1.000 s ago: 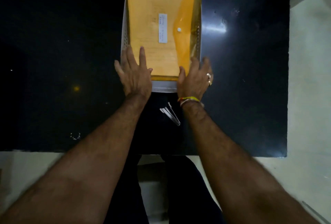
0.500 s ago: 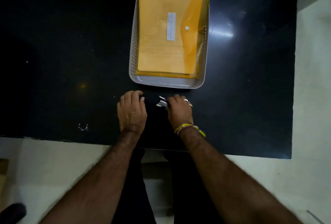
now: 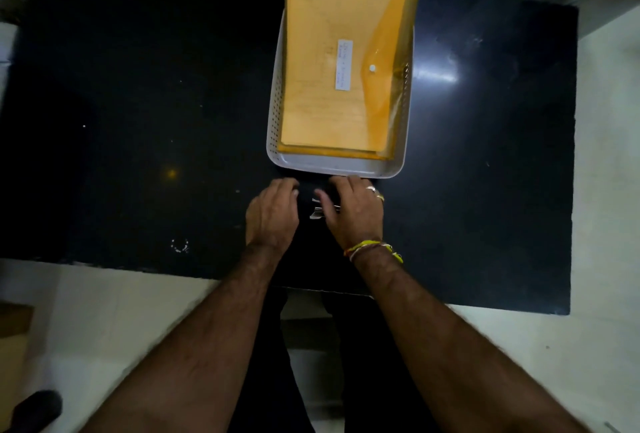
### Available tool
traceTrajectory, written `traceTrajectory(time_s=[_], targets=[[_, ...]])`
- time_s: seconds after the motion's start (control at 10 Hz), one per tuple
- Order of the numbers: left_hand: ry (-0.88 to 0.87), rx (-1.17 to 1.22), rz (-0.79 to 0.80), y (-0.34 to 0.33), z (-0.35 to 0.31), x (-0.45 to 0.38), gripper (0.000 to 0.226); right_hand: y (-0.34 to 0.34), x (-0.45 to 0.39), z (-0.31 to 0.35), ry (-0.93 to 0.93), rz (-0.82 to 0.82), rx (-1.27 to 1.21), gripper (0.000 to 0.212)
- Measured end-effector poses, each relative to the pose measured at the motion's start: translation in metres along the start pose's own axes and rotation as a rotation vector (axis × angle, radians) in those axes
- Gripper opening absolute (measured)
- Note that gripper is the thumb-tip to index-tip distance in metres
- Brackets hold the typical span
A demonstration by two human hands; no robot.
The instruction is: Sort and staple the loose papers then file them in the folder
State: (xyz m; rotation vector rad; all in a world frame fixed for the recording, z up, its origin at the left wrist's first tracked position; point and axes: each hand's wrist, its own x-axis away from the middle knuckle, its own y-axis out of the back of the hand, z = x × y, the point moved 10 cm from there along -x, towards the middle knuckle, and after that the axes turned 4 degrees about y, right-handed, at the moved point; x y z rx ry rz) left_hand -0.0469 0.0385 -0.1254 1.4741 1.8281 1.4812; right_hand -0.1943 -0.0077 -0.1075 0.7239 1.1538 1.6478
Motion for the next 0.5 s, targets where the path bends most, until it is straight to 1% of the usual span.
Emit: traceTrajectory(time_s=[0.1, 0.2, 0.3, 0.4, 0.5], targets=[[-0.208, 0.065, -0.2, 0.032, -0.029, 0.002, 0.024, 0.032, -0.014, 0.0, -0.009, -0.202, 0.051, 0.036], [-0.201, 0.05, -0.129, 0.029, -0.035, -0.025, 0.04, 0.008, -0.037, -0.032, -0.217, 0.1, 0.085, 0.066], [-0.127, -0.006, 0.043, 0.01, -0.027, -0.042, 0.048, -0.018, -0.037, -0.046, -0.244, 0.35, 0.078, 0.072], [-0.146, -0.172, 0.191, -0.001, -0.029, -0.044, 0.055, -0.027, -0.038, -0.048, -0.183, 0.543, 0.114, 0.073], [-0.137, -0.278, 0.236, 0.003, -0.04, -0.047, 0.059, -0.023, -0.045, -0.048, -0.191, 0.581, 0.124, 0.074]])
